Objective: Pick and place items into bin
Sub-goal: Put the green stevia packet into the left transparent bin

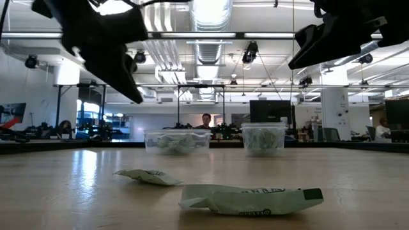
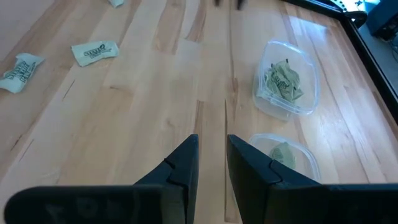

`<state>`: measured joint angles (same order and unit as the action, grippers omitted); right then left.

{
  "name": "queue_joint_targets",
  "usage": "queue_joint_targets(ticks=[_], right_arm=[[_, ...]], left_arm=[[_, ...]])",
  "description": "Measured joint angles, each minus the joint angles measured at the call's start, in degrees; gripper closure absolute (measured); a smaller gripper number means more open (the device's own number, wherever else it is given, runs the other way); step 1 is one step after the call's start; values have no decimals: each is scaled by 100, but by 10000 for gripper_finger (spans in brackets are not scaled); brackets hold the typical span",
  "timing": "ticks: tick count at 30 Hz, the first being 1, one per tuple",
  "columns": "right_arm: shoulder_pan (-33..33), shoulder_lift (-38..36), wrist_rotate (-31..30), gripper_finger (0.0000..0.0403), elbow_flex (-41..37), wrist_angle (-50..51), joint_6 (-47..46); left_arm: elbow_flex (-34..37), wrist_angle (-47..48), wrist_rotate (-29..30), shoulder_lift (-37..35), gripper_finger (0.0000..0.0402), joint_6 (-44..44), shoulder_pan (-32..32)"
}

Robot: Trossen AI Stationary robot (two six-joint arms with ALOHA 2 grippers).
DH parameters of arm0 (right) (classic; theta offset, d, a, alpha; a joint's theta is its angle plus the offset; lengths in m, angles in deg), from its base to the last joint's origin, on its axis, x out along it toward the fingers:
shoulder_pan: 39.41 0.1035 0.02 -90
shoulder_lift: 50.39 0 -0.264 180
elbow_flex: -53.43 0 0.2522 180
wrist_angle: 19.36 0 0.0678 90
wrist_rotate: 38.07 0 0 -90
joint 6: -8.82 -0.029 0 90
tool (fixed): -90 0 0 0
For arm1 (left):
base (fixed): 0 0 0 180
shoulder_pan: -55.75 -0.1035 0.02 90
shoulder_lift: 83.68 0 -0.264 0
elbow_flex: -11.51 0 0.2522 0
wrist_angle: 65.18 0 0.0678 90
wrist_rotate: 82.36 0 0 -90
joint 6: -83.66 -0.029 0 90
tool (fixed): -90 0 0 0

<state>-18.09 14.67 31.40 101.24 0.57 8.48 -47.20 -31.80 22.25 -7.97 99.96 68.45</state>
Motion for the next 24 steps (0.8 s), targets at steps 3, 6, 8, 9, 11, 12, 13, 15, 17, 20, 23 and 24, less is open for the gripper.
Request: queue_joint_targets(ticks=[3, 6, 8, 9, 11, 12, 13, 15, 17, 20, 23, 24], right_arm=[[2, 0, 0, 330, -9, -94, -10], [2, 0, -1, 330, -22, -105, -15], [2, 0, -2, 330, -30, -107, -15], [2, 0, -2, 330, -38, -112, -15], [4, 0, -2, 330, -55, -110, -40], [4, 0, -2, 330, -55, -112, -65], [4, 0, -2, 330, -59, -112, -81], [4, 0, -2, 330, -63, -115, -81], [4, 0, -2, 330, -66, -114, -81], [4, 0, -4, 330, -66, -121, -86], [4, 0, -4, 330, -66, -133, -143], [4, 0, -4, 330, -66, -140, -151]], left_arm=[[1, 46, -178, -20, 279, 339, 429], [7, 88, -271, 20, 279, 751, 904], [6, 106, -277, 94, 279, 970, 1246], [6, 122, -275, 128, 279, 1068, 1417], [-9, 68, -233, 212, 279, 1313, 1724], [-8, 76, -209, 258, 279, 1442, 1875], [-6, 93, -156, 314, 279, 1587, 2018], [-5, 88, -30, 453, 279, 1860, 2270], [-5, 86, 96, 617, 279, 2110, 2506], [-19, 75, 172, 899, 279, 2409, 2778], [-66, 66, 187, 1161, 279, 2732, 2958], [-89, 68, 193, 1245, 279, 2826, 3002]])
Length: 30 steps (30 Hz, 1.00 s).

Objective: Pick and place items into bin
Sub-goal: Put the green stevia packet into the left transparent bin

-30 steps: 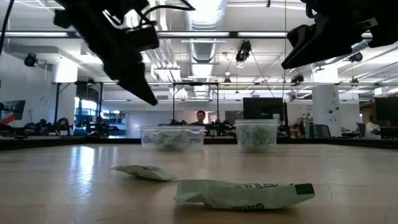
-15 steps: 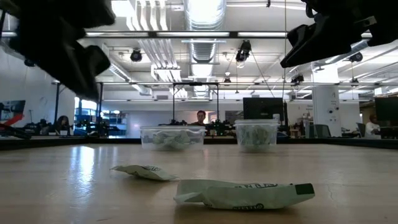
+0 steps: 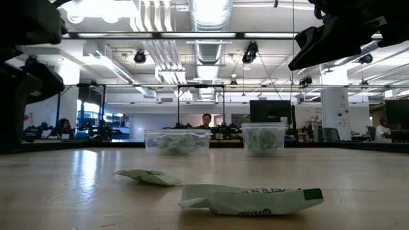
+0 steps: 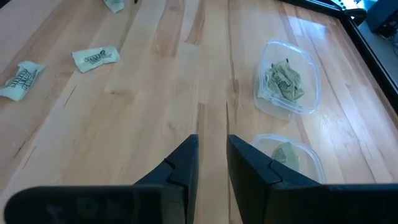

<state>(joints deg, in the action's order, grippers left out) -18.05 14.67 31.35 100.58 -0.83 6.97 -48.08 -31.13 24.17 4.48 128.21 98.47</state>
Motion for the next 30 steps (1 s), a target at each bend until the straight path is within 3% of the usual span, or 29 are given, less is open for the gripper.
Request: queue_joint_targets(ticks=[15, 30], right_arm=[[0, 0, 0, 330, -74, -84, -15], [0, 0, -2, 330, -83, -99, -80]], left_arm=[[-249, -63, -61, 330, 279, 610, 166], [-486, -81, -302, 780, 279, 620, 386]])
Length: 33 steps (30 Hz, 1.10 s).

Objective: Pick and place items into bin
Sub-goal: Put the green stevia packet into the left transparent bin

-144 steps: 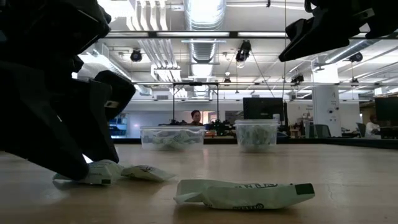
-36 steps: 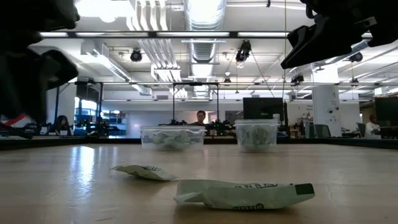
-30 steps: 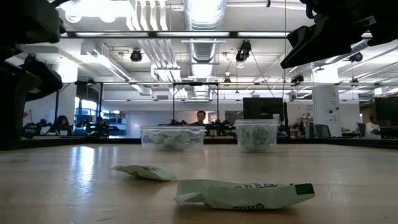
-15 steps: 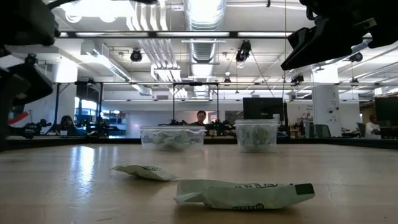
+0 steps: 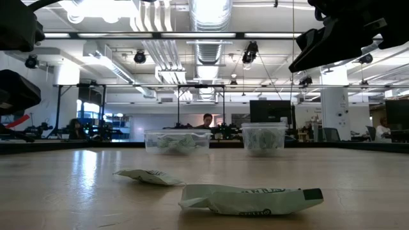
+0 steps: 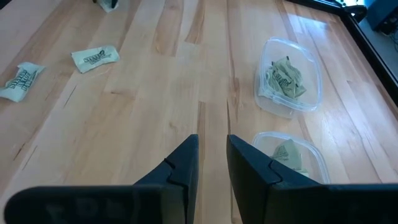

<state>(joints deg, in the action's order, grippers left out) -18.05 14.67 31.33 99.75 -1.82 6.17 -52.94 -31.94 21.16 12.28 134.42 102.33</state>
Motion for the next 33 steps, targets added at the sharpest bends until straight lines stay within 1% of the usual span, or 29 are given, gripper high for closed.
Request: queue_joint_targets(ticks=[3, 6, 14, 18, 21, 24, 26, 28, 30, 33], right_arm=[[0, 0, 1, 330, 0, 2, -16], [0, -1, 1, 330, 0, 3, -16], [0, 0, 1, 330, 0, 4, -17], [0, -1, 0, 330, -1, -7, -17], [0, 0, 0, 330, 0, -27, -4], [0, 0, 0, 330, -3, -131, 9], [0, 0, 0, 330, -10, -222, 45], [0, 0, 0, 330, -22, -276, 107], [0, 0, 0, 330, -32, -291, 118], [-2, 0, 0, 330, -58, -288, 135]], left_arm=[[23, 46, -2, 0, 285, 1, 17], [32, 73, 2, 0, 304, -8, 31], [31, 257, 48, 0, 390, -139, 39], [0, 273, 227, 0, 394, -431, 47], [-57, 275, 648, -25, 395, -929, 31], [-91, 258, 1297, -116, 399, -1599, -75], [-83, 260, 1834, -196, 400, -2007, -196], [-63, 263, 2398, -268, 400, -2367, -342], [-54, 256, 2834, -337, 400, -2739, -540], [-52, 256, 3275, -421, 400, -3188, -927]])
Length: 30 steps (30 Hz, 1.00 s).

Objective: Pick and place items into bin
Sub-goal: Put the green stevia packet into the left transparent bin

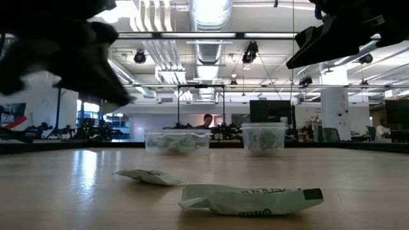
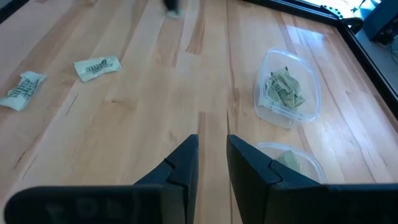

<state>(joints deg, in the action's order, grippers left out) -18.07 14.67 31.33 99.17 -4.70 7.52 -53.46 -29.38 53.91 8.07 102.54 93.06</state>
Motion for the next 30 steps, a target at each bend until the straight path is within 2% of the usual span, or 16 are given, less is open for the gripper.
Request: queue_joint_targets(ticks=[3, 14, 18, 22, 30], right_arm=[[0, -1, 0, 330, -6, -1, 0], [0, 0, 0, 330, -19, 7, 2], [0, 0, 0, 330, -19, 7, 2], [0, 0, 0, 330, -19, 8, 0], [1, 0, 0, 330, -19, 10, 10]], left_arm=[[2, -10, 230, -61, 400, -298, -497], [-4, -387, 178, -103, 400, -1389, -2302], [21, -930, -425, -106, 400, -1936, -2822], [35, -1135, -1146, -106, 400, -2037, -3319], [86, -1110, -1275, -106, 400, -1932, -3741]])
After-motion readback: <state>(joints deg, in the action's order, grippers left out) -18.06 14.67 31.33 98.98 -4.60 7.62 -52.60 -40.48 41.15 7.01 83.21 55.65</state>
